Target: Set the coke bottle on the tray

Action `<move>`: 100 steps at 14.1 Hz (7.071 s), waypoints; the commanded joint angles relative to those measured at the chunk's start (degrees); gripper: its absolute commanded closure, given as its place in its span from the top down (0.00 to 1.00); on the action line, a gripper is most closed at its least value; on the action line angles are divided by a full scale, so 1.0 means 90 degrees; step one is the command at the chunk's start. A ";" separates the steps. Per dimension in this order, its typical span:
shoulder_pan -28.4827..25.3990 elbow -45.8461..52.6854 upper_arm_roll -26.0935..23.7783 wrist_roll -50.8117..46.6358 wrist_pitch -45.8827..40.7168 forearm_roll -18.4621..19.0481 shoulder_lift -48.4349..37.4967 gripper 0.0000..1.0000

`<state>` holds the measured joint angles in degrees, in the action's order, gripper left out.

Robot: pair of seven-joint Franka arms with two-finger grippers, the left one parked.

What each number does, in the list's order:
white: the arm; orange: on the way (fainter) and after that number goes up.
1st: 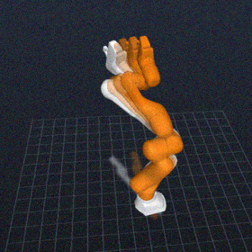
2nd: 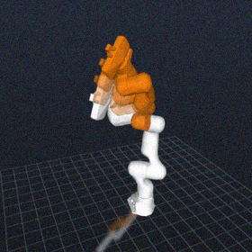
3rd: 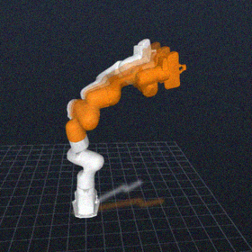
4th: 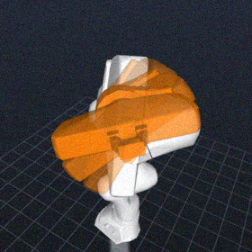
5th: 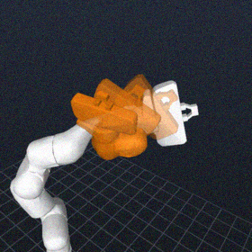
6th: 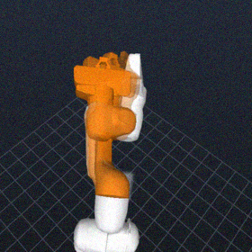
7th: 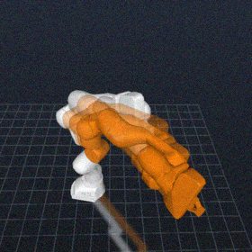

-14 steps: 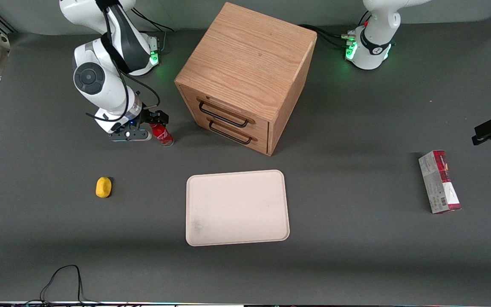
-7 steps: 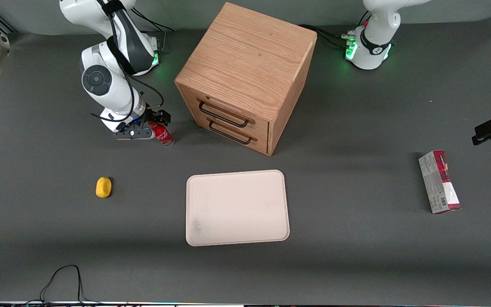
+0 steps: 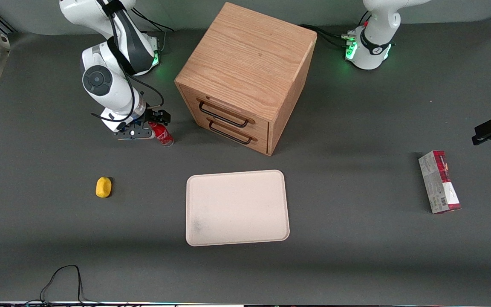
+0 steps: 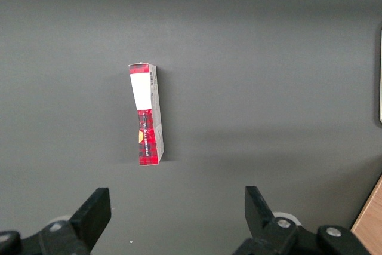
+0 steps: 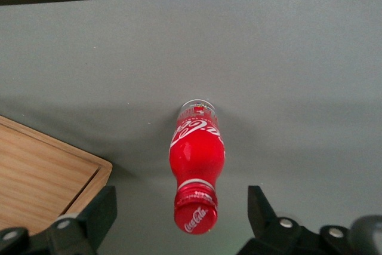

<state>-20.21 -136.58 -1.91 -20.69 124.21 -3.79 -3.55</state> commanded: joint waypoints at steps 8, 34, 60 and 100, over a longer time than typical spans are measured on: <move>-0.0069 -0.0195 0.0085 -0.0006 0.0124 0.0011 -0.0054 0.91; 0.0010 0.4652 0.0915 -0.0035 -0.4403 -0.0087 0.0704 0.00; -0.0381 0.7824 0.0105 -0.1832 -0.3179 -0.0263 0.4741 0.00; -0.0059 0.9746 0.0144 -0.1744 -0.1956 -0.0224 0.6450 0.38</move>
<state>-20.61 -51.61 -0.44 -35.69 106.43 -5.70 53.24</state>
